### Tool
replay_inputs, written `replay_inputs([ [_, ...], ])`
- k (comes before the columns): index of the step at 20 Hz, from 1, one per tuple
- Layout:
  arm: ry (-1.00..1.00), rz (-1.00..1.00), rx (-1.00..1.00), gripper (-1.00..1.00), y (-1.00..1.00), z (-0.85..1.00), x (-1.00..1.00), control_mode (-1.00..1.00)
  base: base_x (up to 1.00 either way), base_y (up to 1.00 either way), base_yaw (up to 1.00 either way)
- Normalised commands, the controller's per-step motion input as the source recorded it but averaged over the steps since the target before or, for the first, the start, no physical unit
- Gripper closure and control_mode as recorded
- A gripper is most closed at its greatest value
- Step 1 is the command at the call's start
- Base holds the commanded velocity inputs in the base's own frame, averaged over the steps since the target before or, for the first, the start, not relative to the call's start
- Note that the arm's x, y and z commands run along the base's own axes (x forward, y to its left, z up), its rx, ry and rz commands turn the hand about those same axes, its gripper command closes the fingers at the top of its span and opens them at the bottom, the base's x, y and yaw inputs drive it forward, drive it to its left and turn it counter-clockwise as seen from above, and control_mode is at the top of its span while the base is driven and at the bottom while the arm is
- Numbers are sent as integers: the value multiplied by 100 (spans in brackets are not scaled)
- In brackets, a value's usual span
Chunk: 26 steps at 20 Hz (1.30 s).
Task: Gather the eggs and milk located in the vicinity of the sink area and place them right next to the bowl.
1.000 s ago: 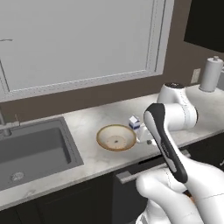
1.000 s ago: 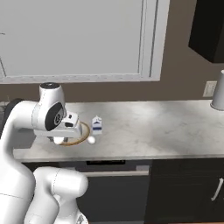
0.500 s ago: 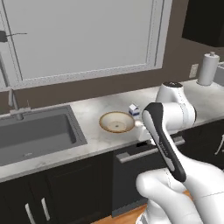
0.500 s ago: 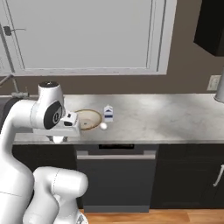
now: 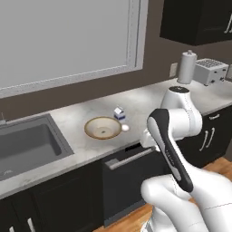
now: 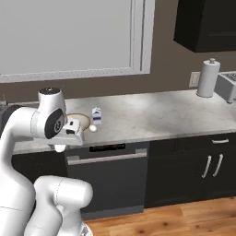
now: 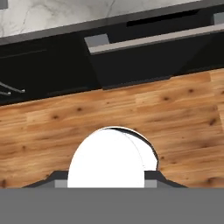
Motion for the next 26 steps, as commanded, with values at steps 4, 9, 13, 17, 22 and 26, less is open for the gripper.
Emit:
replay_inputs([
  [4, 0, 0, 0, 100, 0, 0, 0, 100, 42, 66, -32],
  [9, 0, 0, 0, 100, 0, 0, 0, 100, 51, 66, -2],
  [13, 0, 0, 0, 100, 0, 0, 0, 100, 56, 59, 0],
  [17, 0, 0, 0, 100, 0, 0, 0, 100, 29, 79, 4],
  [22, 0, 0, 0, 100, 0, 0, 0, 100, 5, 29, 0],
  [26, 0, 0, 0, 100, 0, 0, 0, 100, 0, 0, 0],
])
